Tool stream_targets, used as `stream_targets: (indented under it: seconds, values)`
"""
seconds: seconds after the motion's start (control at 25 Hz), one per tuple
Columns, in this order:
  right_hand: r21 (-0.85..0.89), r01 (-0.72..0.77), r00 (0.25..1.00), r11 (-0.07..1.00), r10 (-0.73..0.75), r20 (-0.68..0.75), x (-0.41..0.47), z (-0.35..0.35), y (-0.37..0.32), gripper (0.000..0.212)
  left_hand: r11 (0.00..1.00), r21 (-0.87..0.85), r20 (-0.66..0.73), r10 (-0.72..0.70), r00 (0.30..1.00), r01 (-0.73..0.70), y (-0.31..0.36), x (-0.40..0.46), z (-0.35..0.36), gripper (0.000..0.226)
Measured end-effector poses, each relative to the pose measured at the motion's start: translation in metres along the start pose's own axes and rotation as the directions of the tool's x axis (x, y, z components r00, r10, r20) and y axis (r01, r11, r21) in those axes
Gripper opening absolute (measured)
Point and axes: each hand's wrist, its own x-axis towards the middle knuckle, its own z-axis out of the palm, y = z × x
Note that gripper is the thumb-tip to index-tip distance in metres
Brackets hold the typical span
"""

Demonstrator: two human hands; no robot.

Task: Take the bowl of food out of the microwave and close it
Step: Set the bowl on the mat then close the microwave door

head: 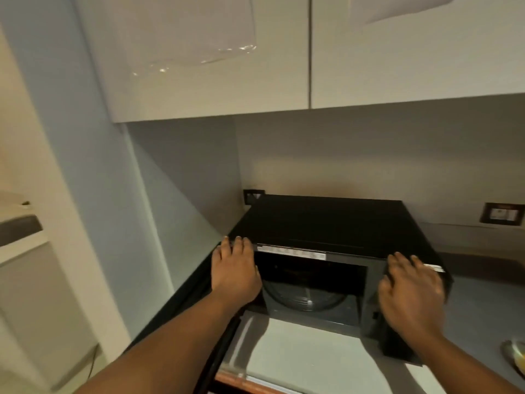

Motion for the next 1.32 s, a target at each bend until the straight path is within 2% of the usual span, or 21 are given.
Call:
stream_targets:
  seconds: [0.12,0.2,0.44,0.6,0.68,0.8,0.92,1.0,1.12,1.2,1.32]
  values:
    - [-0.011,-0.014,1.0,1.0,0.013,-0.024,0.0,0.005,0.0,0.057,0.987,0.017,0.151,-0.162,0.975,0.161,-0.038,-0.003,-0.003,0.078]
    - [-0.005,-0.018,0.999,1.0,0.018,-0.032,-0.001,0.005,-0.001,0.057,0.985,0.01,0.212,-0.173,0.962,0.174,-0.046,-0.005,-0.003,0.079]
    - [0.032,-0.037,0.999,0.999,0.038,-0.022,-0.002,-0.003,-0.003,0.057,0.982,0.001,0.275,-0.183,0.944,0.19,-0.027,0.003,-0.014,0.081]
    - [0.021,-0.033,0.999,0.999,0.032,0.035,0.003,-0.009,0.002,0.051,0.955,-0.177,0.315,-0.175,0.933,0.239,0.002,0.004,-0.006,0.086]
    - [0.046,-0.047,0.998,0.998,0.044,0.054,0.008,-0.012,0.004,0.043,0.964,-0.218,0.253,-0.098,0.963,0.155,0.021,0.008,0.002,0.082]
    - [0.096,-0.069,0.995,0.993,0.062,0.074,0.017,-0.018,0.01,0.04,0.962,-0.263,0.126,0.111,0.986,-0.075,0.052,0.017,0.014,0.071]
    - [0.225,-0.087,0.994,0.97,0.07,0.081,0.024,-0.024,0.018,0.038,0.896,-0.297,0.075,0.367,0.927,-0.33,0.084,0.023,0.022,0.069]
    - [0.266,-0.074,0.995,0.961,0.053,0.085,0.022,-0.025,0.022,0.042,0.85,-0.295,0.068,0.475,0.877,-0.437,0.109,0.024,0.025,0.08]
    - [0.141,0.06,0.993,0.988,-0.074,0.096,0.011,-0.021,0.025,0.058,0.817,-0.215,0.058,0.557,0.828,-0.535,0.136,0.029,0.026,0.092]
    - [0.017,0.137,0.984,0.99,-0.139,0.115,0.009,-0.014,0.029,0.063,0.807,-0.147,0.016,0.581,0.814,-0.573,0.141,0.033,0.029,0.08]
    - [-0.054,0.149,0.982,0.987,-0.141,0.128,0.011,-0.006,0.032,0.059,0.769,-0.136,-0.048,0.625,0.779,-0.625,0.136,0.033,0.035,0.069]
